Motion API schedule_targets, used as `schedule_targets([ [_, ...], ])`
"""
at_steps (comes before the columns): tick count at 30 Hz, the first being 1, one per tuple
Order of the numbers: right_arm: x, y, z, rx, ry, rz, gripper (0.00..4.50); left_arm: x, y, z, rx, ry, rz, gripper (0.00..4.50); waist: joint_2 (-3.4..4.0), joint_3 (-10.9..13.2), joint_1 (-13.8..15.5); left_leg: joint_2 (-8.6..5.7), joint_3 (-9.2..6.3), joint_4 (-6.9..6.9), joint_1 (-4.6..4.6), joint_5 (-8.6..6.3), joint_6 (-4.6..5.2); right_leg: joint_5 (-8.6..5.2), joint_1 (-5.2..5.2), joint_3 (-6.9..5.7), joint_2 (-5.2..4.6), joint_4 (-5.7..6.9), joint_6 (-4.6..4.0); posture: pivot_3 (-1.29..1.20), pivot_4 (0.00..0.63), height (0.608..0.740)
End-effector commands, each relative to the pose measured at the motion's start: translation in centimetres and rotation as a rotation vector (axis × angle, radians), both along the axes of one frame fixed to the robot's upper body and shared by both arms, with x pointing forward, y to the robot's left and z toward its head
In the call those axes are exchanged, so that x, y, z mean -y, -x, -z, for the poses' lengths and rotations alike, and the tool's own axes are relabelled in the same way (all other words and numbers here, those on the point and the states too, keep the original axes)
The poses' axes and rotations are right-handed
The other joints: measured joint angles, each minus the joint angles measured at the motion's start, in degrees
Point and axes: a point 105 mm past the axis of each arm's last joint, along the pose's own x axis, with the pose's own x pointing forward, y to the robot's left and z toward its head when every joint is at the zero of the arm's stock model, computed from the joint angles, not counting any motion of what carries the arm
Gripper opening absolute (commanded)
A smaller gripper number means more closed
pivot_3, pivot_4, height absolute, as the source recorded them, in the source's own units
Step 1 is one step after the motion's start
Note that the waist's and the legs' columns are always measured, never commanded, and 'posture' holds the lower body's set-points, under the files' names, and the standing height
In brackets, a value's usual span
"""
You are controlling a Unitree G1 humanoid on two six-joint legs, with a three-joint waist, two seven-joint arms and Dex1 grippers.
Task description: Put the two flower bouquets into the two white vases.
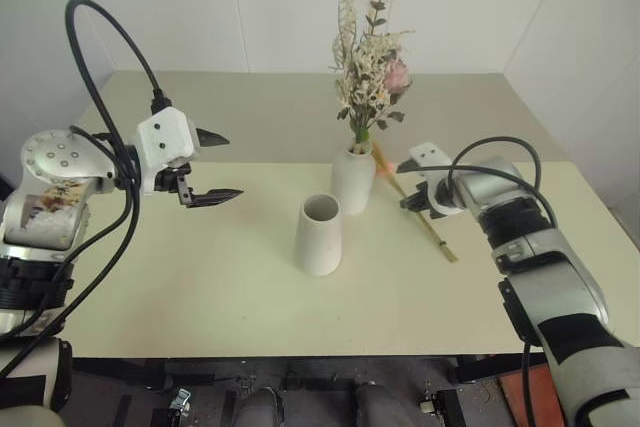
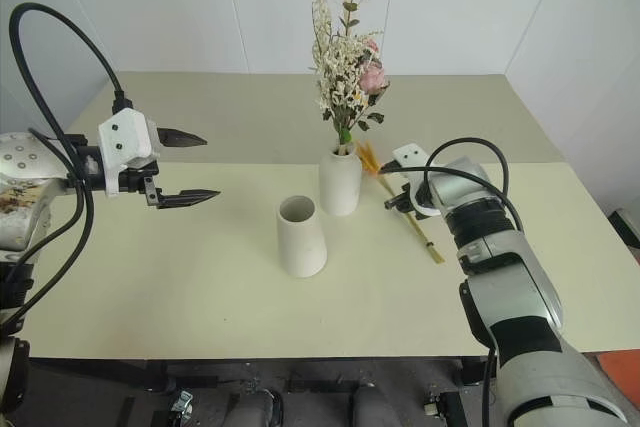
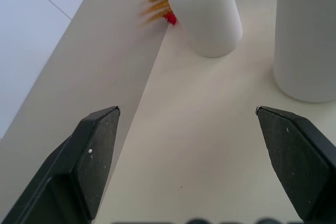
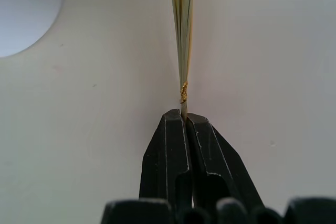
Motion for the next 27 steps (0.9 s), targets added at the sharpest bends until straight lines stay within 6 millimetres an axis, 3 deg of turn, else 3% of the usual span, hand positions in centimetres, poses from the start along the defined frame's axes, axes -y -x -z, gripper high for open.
schedule_targets([
  [1, 5.4, -0.4, -9.2, 0.581, 0.035, 0.292, 0.01, 0.0, 0.1, -1.7, 0.065, -0.003, 0.007, 4.5, 0.0, 0.0, 0.0, 0.0, 0.0, 0.0, -0.01, 0.0, 0.0, 0.0, -0.01, -0.01, 0.0, -0.01, 0.0, 0.0, 0.15, 0.74],
  [3, 7.4, 1.3, -12.6, 0.803, 0.038, 0.405, 0.01, 0.1, 0.1, -1.7, 0.066, -0.003, 0.009, 4.5, 0.0, 0.0, 0.0, 0.0, 0.01, -0.03, -0.04, 0.0, 0.0, 0.0, -0.06, 0.01, -0.02, 0.0, 0.01, 0.0, 0.15, 0.74],
  [6, 7.9, 4.5, -15.7, 0.971, -0.37, 0.389, 0.01, 0.1, 0.0, -1.7, 0.064, -0.002, 0.013, 4.5, 0.0, 0.0, -0.2, 0.0, 0.01, -0.05, -0.12, 0.0, 0.0, 0.0, -0.15, 0.02, 0.0, 0.03, 0.01, 0.0, 0.15, 0.74],
  [9, 4.8, 9.2, -17.7, 1.097, -0.608, 0.099, 0.01, 0.2, 0.1, -1.7, 0.059, 0.01, 0.024, 4.5, 0.01, 0.0, -0.4, 0.08, -0.01, -0.05, -0.11, 0.0, 0.0, 0.01, -0.13, 0.02, 0.06, 0.04, 0.0, 0.0, 0.15, 0.74],
  [12, 0.6, 13.4, -17.7, 1.09, -0.697, -0.189, 0.01, 0.1, 0.2, -1.8, 0.053, 0.027, 0.032, 4.5, 0.01, 0.0, -0.4, 0.09, -0.03, -0.05, -0.06, 0.0, 0.01, 0.01, -0.07, 0.01, 0.07, 0.05, 0.0, 0.0, 0.15, 0.74],
  [15, -3.2, 16.2, -17.5, 1.052, -0.783, -0.397, 0.01, 0.2, 0.3, -1.8, 0.037, 0.036, 0.049, 4.5, 0.01, 0.0, -0.7, 0.09, 0.01, -0.02, 0.18, 0.0, 0.01, 0.01, 0.16, 0.04, 0.06, 0.07, 0.0, 0.0, 0.15, 0.74],
  [19, -7.5, 17.3, -17.2, 1.041, -0.946, -0.538, 0.01, 0.0, 0.3, -1.6, 0.016, 0.005, 0.043, 4.5, 0.0, 0.0, -1.0, 0.13, 0.01, -0.03, 0.51, 0.0, 0.01, -0.01, 0.4, 0.06, 0.12, 0.07, 0.0, 0.0, 0.15, 0.74],
  [23, -11.9, 17.1, -16.3, 0.987, -0.931, -0.675, 0.01, -0.5, 0.6, -1.9, 0.018, 0.01, 0.03, 4.5, 0.0, 0.0, -1.2, 0.14, 0.0, -0.03, 0.45, 0.0, 0.0, 0.0, 0.34, 0.07, 0.16, 0.07, -0.01, 0.0, 0.15, 0.74],
  [27, -13.7, 17.0, -16.5, 0.978, -0.972, -0.749, 0.01, -1.3, 1.5, -2.2, 0.009, 0.02, 0.01, 4.5, 0.0, 0.0, -1.2, 0.13, -0.01, -0.02, 0.27, 0.0, 0.0, 0.0, 0.2, 0.06, 0.14, 0.04, -0.01, 0.0, 0.15, 0.74],
])
